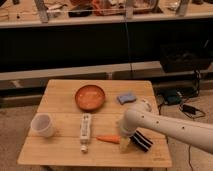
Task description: Drag the pepper across the table
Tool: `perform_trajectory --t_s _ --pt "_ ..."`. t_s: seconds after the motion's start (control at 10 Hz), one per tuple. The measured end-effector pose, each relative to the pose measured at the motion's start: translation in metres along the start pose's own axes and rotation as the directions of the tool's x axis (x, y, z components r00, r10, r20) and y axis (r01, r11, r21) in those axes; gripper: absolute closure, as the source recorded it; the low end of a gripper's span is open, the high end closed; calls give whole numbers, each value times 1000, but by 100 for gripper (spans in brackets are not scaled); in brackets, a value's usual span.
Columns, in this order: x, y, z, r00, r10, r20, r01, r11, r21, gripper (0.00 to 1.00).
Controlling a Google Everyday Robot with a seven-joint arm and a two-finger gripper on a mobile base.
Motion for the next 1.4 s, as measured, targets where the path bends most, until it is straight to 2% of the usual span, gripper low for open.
perform_trajectory --t_s 0.1,0.2,0.7,0.8,0.9,1.1,1.4 --pt "-3 1 2 1000 -7 -5 7 1000 -5 22" --pt "-4 2 4 1000 -14 -10 14 1000 -14 30" --pt "-7 6 8 999 -32 -18 32 999 -34 81" --pt "-7 7 8 999 -33 -18 32 999 -35 87" --pt "-7 6 8 999 -32 -16 31 999 -36 87" --pt "-4 4 6 1000 -21 -9 21 999 -35 81" --pt "7 -10 5 1000 19 1 -19 999 -33 81"
